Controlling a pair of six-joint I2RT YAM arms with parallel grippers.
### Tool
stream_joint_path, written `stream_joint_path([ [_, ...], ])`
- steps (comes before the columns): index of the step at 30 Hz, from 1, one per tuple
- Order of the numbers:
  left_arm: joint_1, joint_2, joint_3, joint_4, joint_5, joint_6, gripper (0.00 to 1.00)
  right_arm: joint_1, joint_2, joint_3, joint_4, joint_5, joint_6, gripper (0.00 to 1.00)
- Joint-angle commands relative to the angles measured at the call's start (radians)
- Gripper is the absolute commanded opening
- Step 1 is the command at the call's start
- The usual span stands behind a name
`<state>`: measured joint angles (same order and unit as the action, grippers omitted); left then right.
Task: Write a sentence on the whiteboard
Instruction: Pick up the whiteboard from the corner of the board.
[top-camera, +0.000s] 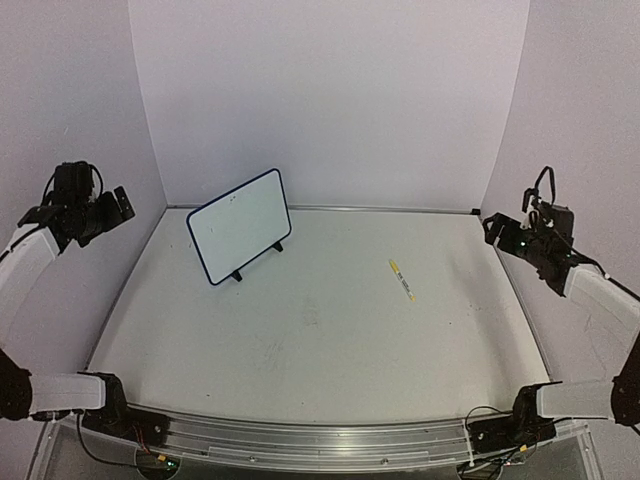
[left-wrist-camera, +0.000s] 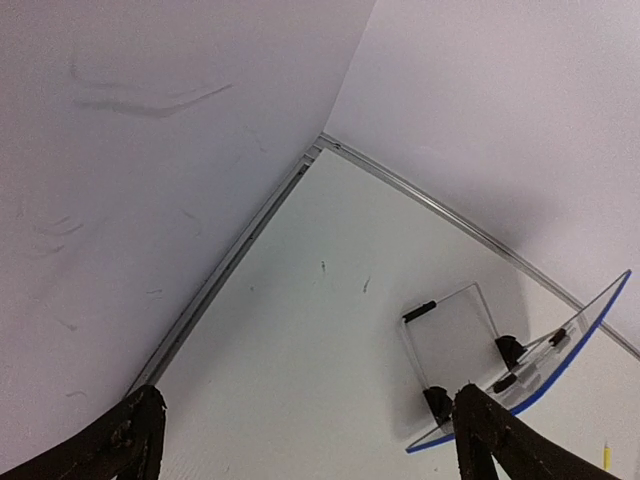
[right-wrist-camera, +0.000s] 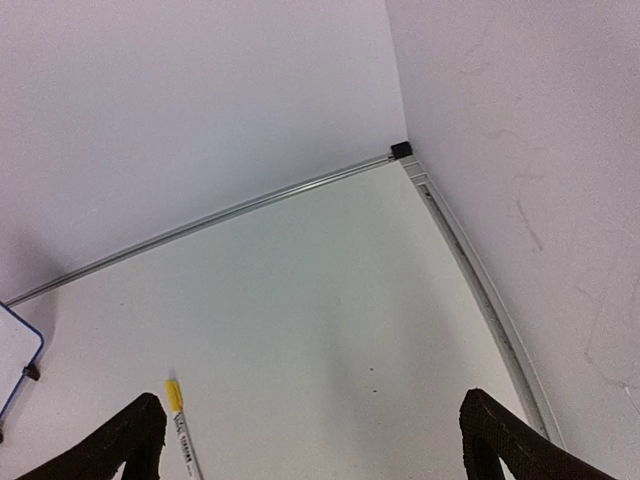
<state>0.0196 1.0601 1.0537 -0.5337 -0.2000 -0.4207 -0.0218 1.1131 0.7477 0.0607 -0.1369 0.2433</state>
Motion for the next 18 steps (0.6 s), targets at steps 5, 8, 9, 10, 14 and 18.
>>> stream_joint_path([
  [5, -0.001, 0.110, 0.274, -0.183, 0.264, 0.176, 0.99, 0.363, 0.148, 0.185, -0.021, -0.039, -0.056, 0.98],
  [8, 0.000, 0.079, 0.192, -0.088, 0.237, 0.196, 0.99, 0.495, 0.286, 0.248, 0.017, -0.023, -0.076, 0.95],
  [9, 0.000, 0.064, 0.148, -0.044, 0.227, 0.204, 0.99, 0.530, 0.331, 0.278, 0.030, -0.027, -0.084, 0.94],
  [10, 0.000, 0.038, 0.108, 0.003, 0.217, 0.213, 0.99, 0.560, 0.376, 0.304, 0.042, -0.041, -0.086, 0.91],
  [14, 0.002, -0.018, 0.039, 0.097, 0.180, 0.241, 0.99, 0.680, 0.588, 0.451, 0.068, -0.074, -0.111, 0.81],
  [18, 0.001, -0.049, 0.013, 0.115, 0.196, 0.250, 0.99, 0.807, 0.798, 0.618, 0.074, -0.066, -0.126, 0.73],
])
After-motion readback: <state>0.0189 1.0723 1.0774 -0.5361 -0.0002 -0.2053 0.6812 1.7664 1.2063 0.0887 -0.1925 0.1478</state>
